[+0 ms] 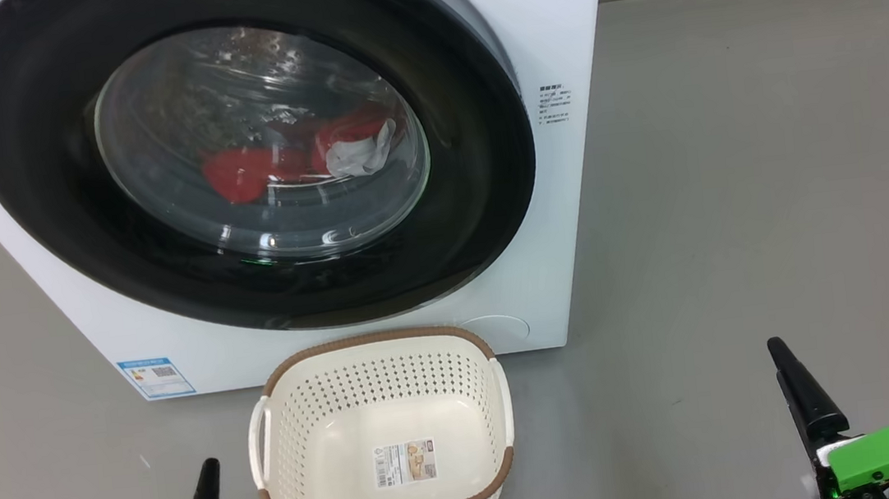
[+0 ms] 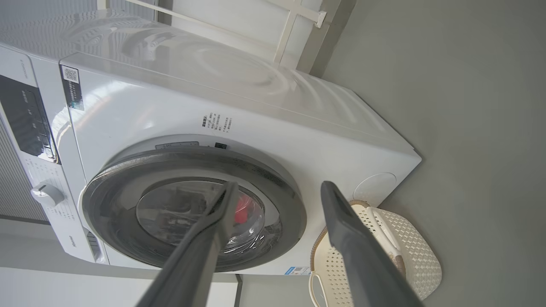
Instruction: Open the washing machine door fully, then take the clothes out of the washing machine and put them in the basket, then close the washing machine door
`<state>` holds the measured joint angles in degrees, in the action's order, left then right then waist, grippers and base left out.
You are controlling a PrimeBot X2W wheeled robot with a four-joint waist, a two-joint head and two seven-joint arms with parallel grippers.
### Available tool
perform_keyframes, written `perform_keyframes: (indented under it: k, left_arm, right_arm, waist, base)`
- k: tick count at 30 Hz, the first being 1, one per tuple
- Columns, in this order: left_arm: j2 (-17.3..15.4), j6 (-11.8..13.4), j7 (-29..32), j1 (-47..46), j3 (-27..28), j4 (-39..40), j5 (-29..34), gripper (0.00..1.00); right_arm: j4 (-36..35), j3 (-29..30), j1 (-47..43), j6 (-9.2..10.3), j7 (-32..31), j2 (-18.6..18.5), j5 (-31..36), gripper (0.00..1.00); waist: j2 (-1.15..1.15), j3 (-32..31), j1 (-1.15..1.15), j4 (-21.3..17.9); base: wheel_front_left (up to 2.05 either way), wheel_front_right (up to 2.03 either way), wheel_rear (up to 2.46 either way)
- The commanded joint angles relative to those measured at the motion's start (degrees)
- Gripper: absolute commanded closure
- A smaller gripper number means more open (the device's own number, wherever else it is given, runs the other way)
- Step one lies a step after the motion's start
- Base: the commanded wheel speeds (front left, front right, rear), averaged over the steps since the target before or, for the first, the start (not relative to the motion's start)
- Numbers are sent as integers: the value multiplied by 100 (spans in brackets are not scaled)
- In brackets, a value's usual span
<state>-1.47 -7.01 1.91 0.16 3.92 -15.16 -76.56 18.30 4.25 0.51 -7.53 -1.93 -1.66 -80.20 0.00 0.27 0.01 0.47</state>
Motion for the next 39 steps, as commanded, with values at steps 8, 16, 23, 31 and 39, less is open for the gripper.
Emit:
perform_keyframes:
  k: [8, 16, 23, 31, 39]
  left_arm:
    - [-83, -16, -184, -39, 45, 309, 857, 0]
    - [-84, -18, -302, 5, 56, 404, 1450, 0]
    - [-88, -21, -420, 55, 43, 499, 1990, 0]
    - [-92, -24, -554, 101, 31, 601, 2587, 0]
    - [-97, -23, -690, 146, 46, 685, 3191, 0]
  right_arm:
    - [-173, -232, 122, 1, 189, -166, 783, 0]
    - [-151, -321, 119, 1, 307, -201, 1317, 0]
    - [-171, -455, 115, 2, 425, -237, 1764, 0]
    - [-141, -591, 111, 2, 559, -297, 2257, 0]
    - [-119, -701, 104, 2, 694, -342, 2747, 0]
  waist:
    - [0, 8, -1, 11]
    - [0, 6, -1, 16]
    - [0, -4, -1, 16]
    - [0, -6, -1, 25]
    - [0, 1, -1, 28]
  base:
    - [0, 0, 0]
    - [0, 0, 0]
    - [0, 0, 0]
    - [0, 0, 0]
    - [0, 0, 0]
